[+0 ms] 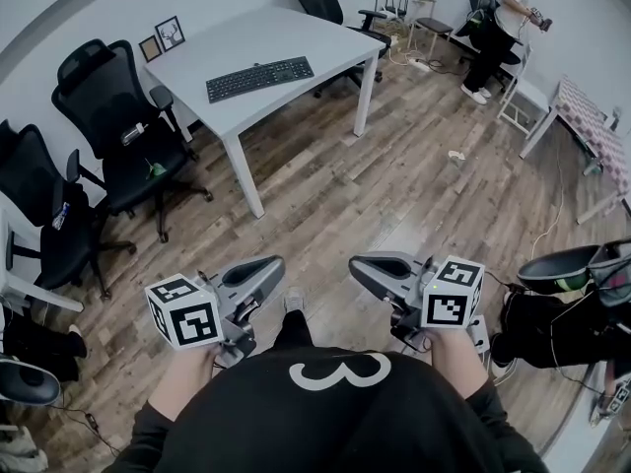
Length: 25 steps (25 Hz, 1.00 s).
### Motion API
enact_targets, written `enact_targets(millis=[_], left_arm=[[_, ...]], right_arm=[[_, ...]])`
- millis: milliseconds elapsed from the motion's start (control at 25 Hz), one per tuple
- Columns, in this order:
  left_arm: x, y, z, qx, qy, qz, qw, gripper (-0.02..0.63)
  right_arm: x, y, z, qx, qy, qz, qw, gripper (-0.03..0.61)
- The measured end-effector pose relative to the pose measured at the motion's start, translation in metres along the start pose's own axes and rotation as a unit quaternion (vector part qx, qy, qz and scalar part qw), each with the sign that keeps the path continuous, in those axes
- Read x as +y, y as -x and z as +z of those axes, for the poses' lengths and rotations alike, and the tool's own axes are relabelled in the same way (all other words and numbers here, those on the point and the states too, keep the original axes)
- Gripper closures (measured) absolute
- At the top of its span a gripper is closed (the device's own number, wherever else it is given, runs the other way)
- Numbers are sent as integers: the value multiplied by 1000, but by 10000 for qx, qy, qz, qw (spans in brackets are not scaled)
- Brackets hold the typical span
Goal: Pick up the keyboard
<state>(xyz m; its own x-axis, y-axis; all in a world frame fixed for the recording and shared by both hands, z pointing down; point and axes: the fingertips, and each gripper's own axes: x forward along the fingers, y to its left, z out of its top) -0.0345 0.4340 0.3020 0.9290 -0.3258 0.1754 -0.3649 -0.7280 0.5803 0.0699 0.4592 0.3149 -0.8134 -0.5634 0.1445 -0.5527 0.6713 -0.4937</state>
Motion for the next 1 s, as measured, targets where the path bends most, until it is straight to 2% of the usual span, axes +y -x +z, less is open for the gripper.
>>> enact_targets(millis=[560,800,1000], left_arm=[[152,-49,107,157,343,29,9993,598],[219,-56,165,-34,422,48,9991,598],[251,-51,191,-180,486,-27,9987,598]], right_arm=[[-120,-127,83,114,-409,57,9991,569],[-164,-191,122,254,-385,137,9988,569],[-180,-229,147,300,-241,229,9990,569]])
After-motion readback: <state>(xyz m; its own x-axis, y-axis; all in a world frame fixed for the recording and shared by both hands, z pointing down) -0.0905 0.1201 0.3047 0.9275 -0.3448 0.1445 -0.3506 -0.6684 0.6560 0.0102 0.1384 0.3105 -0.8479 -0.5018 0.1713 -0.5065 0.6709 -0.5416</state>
